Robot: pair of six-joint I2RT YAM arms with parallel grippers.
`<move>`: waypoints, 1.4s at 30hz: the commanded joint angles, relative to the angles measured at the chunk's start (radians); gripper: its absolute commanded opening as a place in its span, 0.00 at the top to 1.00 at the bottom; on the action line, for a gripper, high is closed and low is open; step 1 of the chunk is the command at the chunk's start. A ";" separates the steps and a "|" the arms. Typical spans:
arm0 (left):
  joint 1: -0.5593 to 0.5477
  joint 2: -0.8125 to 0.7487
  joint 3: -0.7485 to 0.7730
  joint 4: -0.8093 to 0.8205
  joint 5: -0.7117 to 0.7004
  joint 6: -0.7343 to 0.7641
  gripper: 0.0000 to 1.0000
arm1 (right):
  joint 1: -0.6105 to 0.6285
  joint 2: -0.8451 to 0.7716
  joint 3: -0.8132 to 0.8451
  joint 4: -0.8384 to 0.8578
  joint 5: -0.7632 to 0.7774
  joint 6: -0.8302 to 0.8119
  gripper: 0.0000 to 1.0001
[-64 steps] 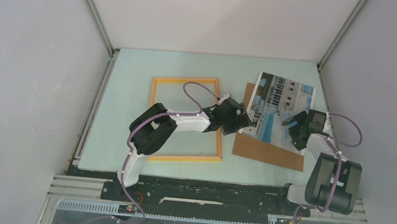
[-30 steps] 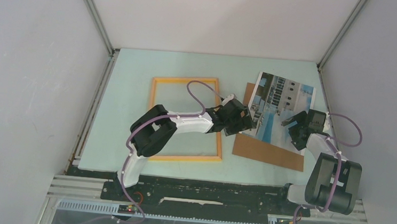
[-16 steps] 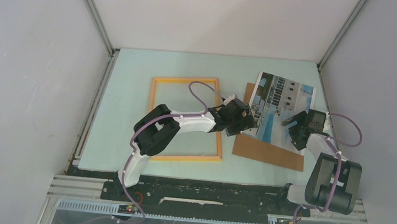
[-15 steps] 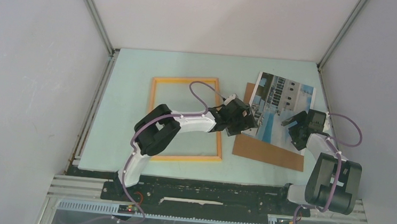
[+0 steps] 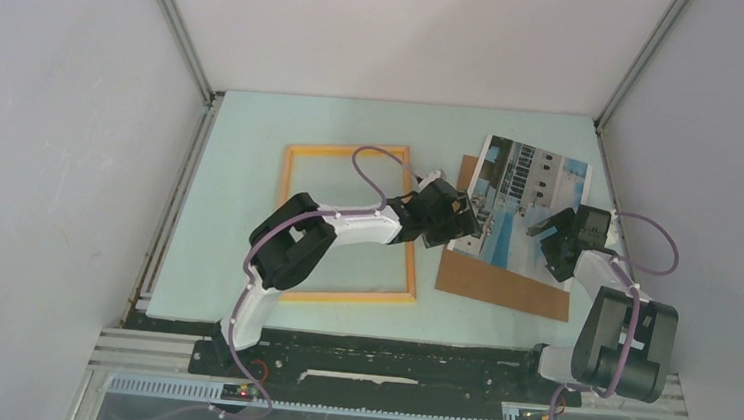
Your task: Put the photo into the frame
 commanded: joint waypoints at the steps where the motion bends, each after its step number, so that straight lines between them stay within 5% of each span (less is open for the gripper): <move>1: 0.017 -0.055 -0.026 -0.038 -0.038 0.041 0.00 | 0.009 0.009 0.000 -0.020 0.000 0.012 0.00; 11: 0.000 -0.032 -0.024 -0.044 -0.027 0.003 0.00 | 0.008 0.006 0.001 -0.025 0.003 0.011 0.00; 17: 0.000 0.032 0.029 -0.038 0.111 -0.049 0.01 | 0.008 0.006 0.000 -0.026 0.004 0.011 0.00; 30: 0.040 0.018 -0.026 0.309 0.289 -0.139 0.01 | 0.009 0.023 0.000 -0.017 -0.012 0.014 0.00; 42: 0.088 0.044 -0.044 0.469 0.291 -0.204 0.02 | 0.011 0.019 0.000 -0.020 -0.002 0.011 0.00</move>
